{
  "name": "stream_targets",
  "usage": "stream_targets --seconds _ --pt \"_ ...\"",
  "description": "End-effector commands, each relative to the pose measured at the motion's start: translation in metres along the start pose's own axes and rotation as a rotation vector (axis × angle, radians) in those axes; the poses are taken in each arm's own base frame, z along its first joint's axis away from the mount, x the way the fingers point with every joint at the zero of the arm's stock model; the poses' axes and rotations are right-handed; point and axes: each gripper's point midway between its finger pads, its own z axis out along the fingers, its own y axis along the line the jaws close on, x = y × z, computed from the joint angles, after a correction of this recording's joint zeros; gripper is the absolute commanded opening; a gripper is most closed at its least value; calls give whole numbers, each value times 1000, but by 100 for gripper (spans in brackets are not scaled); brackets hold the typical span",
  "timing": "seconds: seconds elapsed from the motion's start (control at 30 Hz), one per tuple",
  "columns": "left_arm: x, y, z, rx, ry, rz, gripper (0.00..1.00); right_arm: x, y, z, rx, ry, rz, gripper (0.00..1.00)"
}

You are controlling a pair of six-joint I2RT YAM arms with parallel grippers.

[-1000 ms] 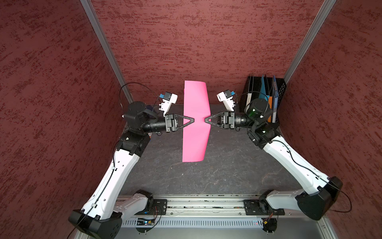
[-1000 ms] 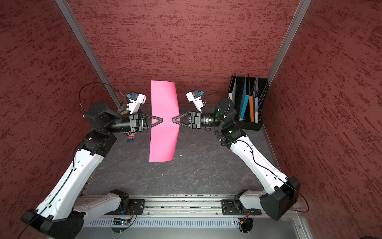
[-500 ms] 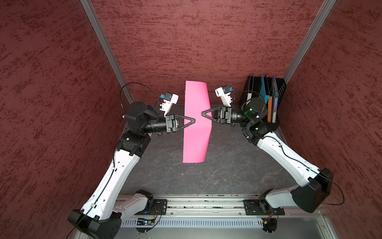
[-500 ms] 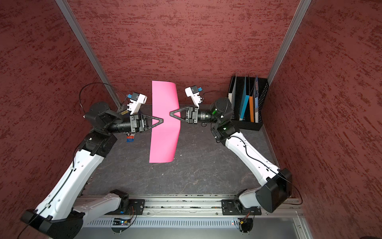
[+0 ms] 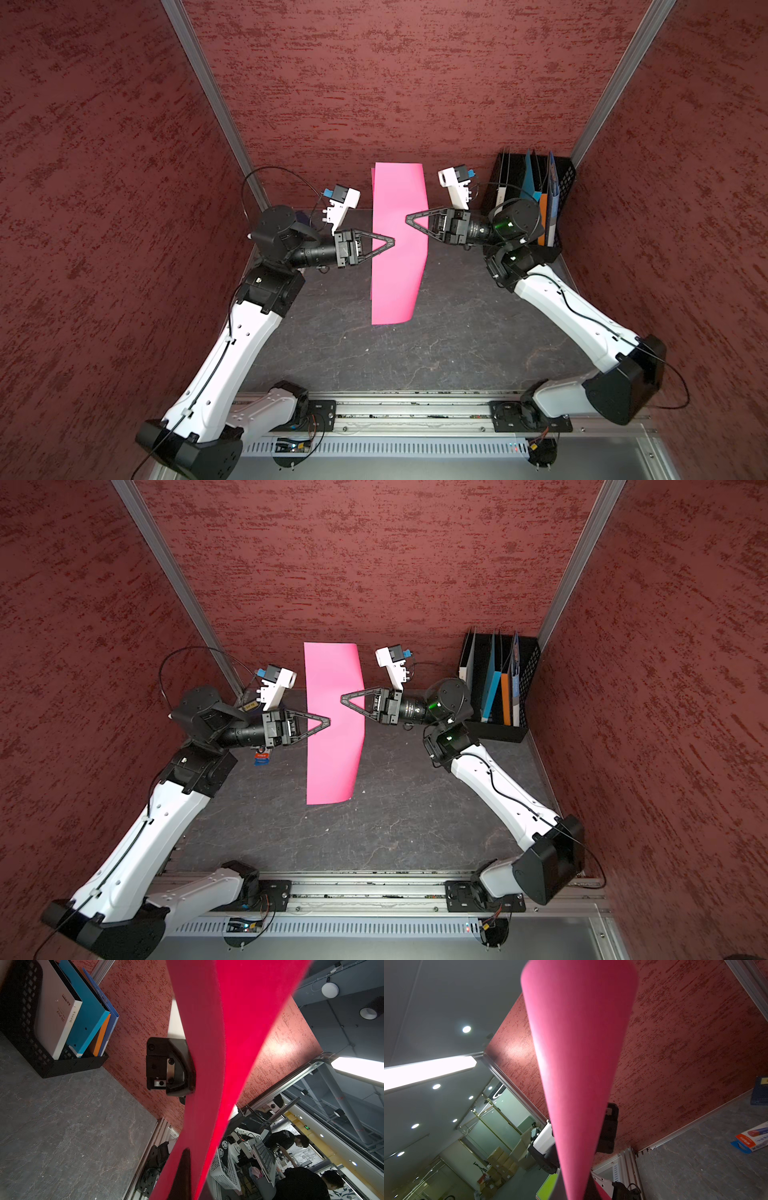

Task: Fold the rectangular paper in half along the long edge
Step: Fold the paper.

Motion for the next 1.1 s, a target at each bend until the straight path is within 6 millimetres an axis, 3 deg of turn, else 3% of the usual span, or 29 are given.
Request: stream_targets --seconds 0.0,0.17,0.23,0.3,0.33,0.47,0.6,0.9,1.07 --pt "4 -2 0 2 8 18 0 -3 5 1 -14 -20 -32 0" --pt "5 -2 -1 -2 9 18 0 -4 7 1 -11 -21 -40 0" --pt "6 -2 -1 -3 10 19 0 -5 8 1 -3 -19 -42 9" --pt "6 -1 -1 -4 12 17 0 -7 8 1 8 -17 -46 27" --pt "6 -1 -1 -6 13 14 0 -9 8 2 15 -19 -50 30" --pt "9 0 -1 -7 17 12 0 -14 10 2 18 -27 -71 32" --pt "12 1 -1 -8 24 5 0 -17 10 3 13 -33 -80 27" --pt "14 -2 -1 -3 33 4 0 -33 10 -5 34 -82 -112 26" --pt "16 -2 -2 -5 37 0 0 -37 11 -7 35 -92 -126 1"
